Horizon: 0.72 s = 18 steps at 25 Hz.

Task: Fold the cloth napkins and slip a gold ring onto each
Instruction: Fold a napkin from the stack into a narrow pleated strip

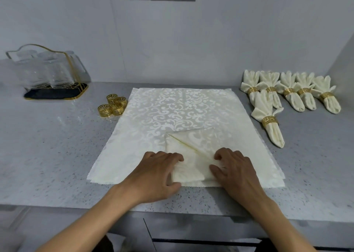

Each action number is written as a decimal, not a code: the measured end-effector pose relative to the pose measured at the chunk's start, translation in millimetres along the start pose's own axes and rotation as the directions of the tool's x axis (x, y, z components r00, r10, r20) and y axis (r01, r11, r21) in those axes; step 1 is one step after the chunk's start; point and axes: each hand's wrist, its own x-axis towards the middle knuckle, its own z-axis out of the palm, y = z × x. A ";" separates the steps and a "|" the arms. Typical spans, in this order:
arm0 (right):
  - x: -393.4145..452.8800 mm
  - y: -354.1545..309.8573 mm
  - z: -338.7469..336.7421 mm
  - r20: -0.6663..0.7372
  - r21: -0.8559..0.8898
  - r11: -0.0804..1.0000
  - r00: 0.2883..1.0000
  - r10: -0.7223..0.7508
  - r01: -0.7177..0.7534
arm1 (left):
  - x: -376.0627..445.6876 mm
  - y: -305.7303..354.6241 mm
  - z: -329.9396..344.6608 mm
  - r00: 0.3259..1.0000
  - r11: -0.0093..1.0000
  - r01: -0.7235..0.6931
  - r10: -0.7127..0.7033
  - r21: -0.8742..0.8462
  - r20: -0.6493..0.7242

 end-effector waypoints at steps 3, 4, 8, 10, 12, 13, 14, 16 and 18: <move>0.2 -3.6 -2.5 -0.010 -0.076 0.997 1.000 -0.030 0.029 | 3.3 8.0 0.1 0.999 0.998 -0.020 0.022 0.059 -0.027; -0.5 -4.0 -1.8 -0.020 -0.095 0.995 0.999 -0.035 0.032 | 3.9 9.6 0.6 0.999 0.997 -0.022 0.025 0.077 -0.032; 0.4 -6.3 0.1 -0.053 -0.138 0.990 0.999 0.008 -0.015 | 4.1 10.4 -2.8 0.999 0.993 -0.036 0.039 0.114 -0.023; 0.7 -8.0 1.8 -0.074 -0.152 0.988 0.997 0.013 -0.024 | 5.6 11.5 -4.9 0.999 0.994 -0.042 0.043 0.105 -0.006; 0.0 -8.7 3.0 -0.090 -0.154 0.988 0.996 0.008 -0.022 | 7.7 12.9 -5.2 0.999 0.996 -0.034 0.036 0.081 -0.020; -0.8 -8.4 3.9 -0.097 -0.146 0.989 0.995 0.004 -0.018 | 9.3 13.1 -4.9 0.999 0.999 -0.017 0.019 0.043 -0.039; -1.7 -7.3 4.5 -0.108 -0.133 0.991 0.994 -0.002 -0.013 | 12.2 11.2 -4.0 0.999 1.000 0.015 -0.016 -0.021 -0.049; -2.9 -5.2 3.4 -0.136 -0.079 0.997 0.991 -0.008 -0.003 | 21.3 5.6 -6.1 0.990 0.961 0.132 -0.140 -0.242 -0.019; -3.7 -6.0 -0.5 -0.120 0.015 1.000 0.993 0.015 -0.013 | 30.0 0.5 -7.0 0.968 0.887 0.235 -0.250 -0.398 0.014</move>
